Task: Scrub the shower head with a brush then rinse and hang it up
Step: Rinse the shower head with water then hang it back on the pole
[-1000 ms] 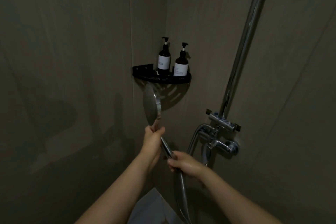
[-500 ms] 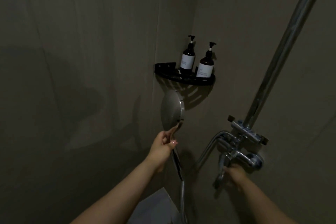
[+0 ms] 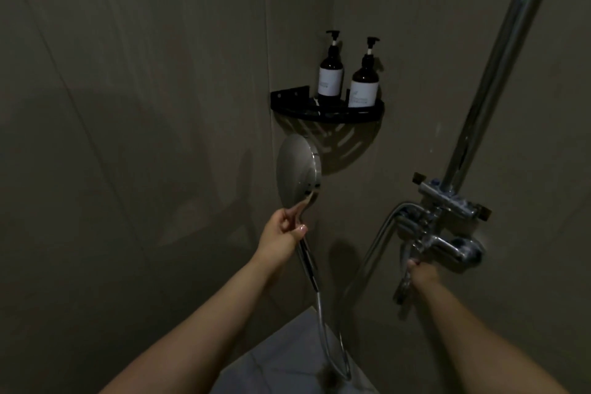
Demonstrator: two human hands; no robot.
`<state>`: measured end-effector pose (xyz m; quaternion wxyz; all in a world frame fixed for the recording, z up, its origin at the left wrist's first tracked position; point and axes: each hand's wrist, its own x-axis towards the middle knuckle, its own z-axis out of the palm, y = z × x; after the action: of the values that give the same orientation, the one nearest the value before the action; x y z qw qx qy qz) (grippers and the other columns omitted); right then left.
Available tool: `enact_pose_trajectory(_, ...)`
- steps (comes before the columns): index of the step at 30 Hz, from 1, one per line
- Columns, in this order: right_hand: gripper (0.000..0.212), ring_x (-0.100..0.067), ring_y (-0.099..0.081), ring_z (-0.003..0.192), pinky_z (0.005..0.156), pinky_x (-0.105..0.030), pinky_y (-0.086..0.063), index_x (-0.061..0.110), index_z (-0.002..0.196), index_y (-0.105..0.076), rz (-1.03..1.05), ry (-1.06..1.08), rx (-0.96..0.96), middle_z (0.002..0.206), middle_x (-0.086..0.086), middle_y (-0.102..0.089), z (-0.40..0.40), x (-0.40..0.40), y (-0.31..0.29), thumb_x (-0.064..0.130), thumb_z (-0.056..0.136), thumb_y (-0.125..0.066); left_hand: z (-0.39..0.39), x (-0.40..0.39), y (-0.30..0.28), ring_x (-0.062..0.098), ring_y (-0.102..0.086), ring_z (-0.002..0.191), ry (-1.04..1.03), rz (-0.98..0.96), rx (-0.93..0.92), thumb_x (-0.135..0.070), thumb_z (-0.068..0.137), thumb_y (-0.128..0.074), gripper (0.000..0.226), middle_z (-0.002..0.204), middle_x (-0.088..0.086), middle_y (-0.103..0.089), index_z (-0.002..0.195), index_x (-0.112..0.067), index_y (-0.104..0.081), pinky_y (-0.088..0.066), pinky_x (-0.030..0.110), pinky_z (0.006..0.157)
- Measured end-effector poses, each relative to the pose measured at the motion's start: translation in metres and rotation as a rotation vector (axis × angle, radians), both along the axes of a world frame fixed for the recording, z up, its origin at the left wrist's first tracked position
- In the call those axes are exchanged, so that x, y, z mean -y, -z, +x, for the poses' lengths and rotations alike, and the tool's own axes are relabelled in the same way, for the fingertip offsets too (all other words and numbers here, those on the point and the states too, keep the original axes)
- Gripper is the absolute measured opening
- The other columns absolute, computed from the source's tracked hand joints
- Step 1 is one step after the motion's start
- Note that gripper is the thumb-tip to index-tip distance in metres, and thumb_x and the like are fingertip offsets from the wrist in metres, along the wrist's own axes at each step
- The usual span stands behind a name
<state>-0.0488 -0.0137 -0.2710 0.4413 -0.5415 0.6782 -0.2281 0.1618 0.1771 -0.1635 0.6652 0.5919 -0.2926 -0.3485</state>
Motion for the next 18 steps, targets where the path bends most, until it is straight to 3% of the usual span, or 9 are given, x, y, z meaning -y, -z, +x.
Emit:
enact_pose_trajectory(4, 0.037, -0.04, -0.047, 0.124, 0.098, -0.035, -0.035, -0.015, 0.12, -0.055, -0.013, -0.006, -0.022, 0.131, -0.031, -0.05, 0.002, 0.0, 0.001, 0.013, 0.096, -0.044, 0.0, 0.004, 0.003, 0.014, -0.058, 0.082, -0.02, 0.013, 0.032, 0.006, 0.086, -0.054, 0.026, 0.078, -0.002, -0.059, 0.079, -0.018, -0.051, -0.045, 0.024, 0.073)
enact_pose_trajectory(8, 0.039, -0.041, -0.045, 0.125, 0.101, -0.036, -0.035, -0.014, 0.121, -0.054, -0.03, -0.029, -0.053, 0.133, -0.032, -0.049, 0.0, 0.0, 0.002, 0.014, 0.097, -0.043, -0.005, 0.007, 0.0, 0.011, -0.052, 0.075, -0.032, 0.011, 0.038, 0.008, 0.086, -0.053, 0.027, 0.075, -0.001, -0.055, 0.08, -0.018, -0.051, -0.041, 0.024, 0.071)
enact_pose_trajectory(14, 0.038, -0.04, -0.047, 0.124, 0.101, -0.035, -0.035, -0.013, 0.12, -0.056, -0.031, -0.047, -0.05, 0.131, -0.031, -0.051, -0.001, 0.004, 0.005, 0.015, 0.097, -0.045, -0.01, 0.006, -0.003, 0.015, -0.051, 0.082, -0.028, 0.013, 0.019, 0.009, 0.086, -0.051, 0.027, 0.078, 0.002, -0.054, 0.082, -0.017, -0.051, -0.041, 0.032, 0.085)
enact_pose_trajectory(18, 0.038, -0.04, -0.048, 0.123, 0.101, -0.036, -0.036, -0.013, 0.12, -0.056, -0.025, -0.04, -0.028, 0.13, -0.031, -0.052, -0.001, 0.005, 0.007, 0.015, 0.097, -0.046, -0.011, 0.005, -0.001, 0.011, -0.053, 0.076, -0.019, 0.007, 0.006, 0.009, 0.086, -0.051, 0.026, 0.077, 0.001, -0.055, 0.083, -0.016, -0.051, -0.044, 0.029, 0.084)
